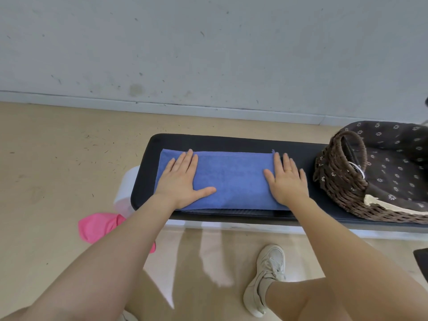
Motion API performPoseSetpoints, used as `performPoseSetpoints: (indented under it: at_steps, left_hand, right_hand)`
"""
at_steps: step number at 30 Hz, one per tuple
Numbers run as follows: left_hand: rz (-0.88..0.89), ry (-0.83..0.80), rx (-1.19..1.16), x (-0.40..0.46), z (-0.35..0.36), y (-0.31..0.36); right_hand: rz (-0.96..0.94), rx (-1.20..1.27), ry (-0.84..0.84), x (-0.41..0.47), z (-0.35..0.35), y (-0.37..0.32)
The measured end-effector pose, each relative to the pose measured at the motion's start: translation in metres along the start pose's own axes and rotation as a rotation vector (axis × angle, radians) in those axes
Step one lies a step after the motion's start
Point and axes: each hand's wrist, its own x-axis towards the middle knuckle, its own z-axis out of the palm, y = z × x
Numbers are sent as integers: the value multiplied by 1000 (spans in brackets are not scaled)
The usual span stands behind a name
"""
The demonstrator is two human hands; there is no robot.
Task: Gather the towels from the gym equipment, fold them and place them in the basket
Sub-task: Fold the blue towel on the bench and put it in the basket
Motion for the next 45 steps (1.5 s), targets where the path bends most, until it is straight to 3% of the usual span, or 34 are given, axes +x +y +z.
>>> performPoseSetpoints:
  at_steps: [6, 9, 12, 17, 23, 28, 32, 35, 42, 45]
  left_hand:
    - [-88, -96, 2, 8, -12, 41]
    - [80, -104, 9, 13, -8, 70]
    - [91, -64, -48, 15, 1, 86]
    - [192, -52, -25, 17, 9, 99]
    - [231, -96, -51, 17, 4, 100]
    - [260, -32, -763, 0, -9, 77]
    - [90, 61, -1035, -19, -12, 49]
    - [-72, 104, -1244, -18, -13, 31]
    - [-94, 20, -1047, -12, -15, 24]
    - [-95, 102, -974, -8, -17, 24]
  right_hand:
    - [74, 73, 240, -20, -4, -8]
    - [190, 303, 152, -22, -8, -11]
    - [339, 598, 46, -23, -10, -11]
    - [305, 940, -149, -25, -22, -4]
    - [62, 846, -52, -30, -37, -16]
    - [-131, 724, 5, -38, -41, -62]
    - [-247, 498, -41, -41, -30, -98]
    - [-232, 446, -76, -41, -16, -120]
    - [-226, 442, -85, -40, -6, -135]
    - [-426, 143, 94, -39, -5, -126]
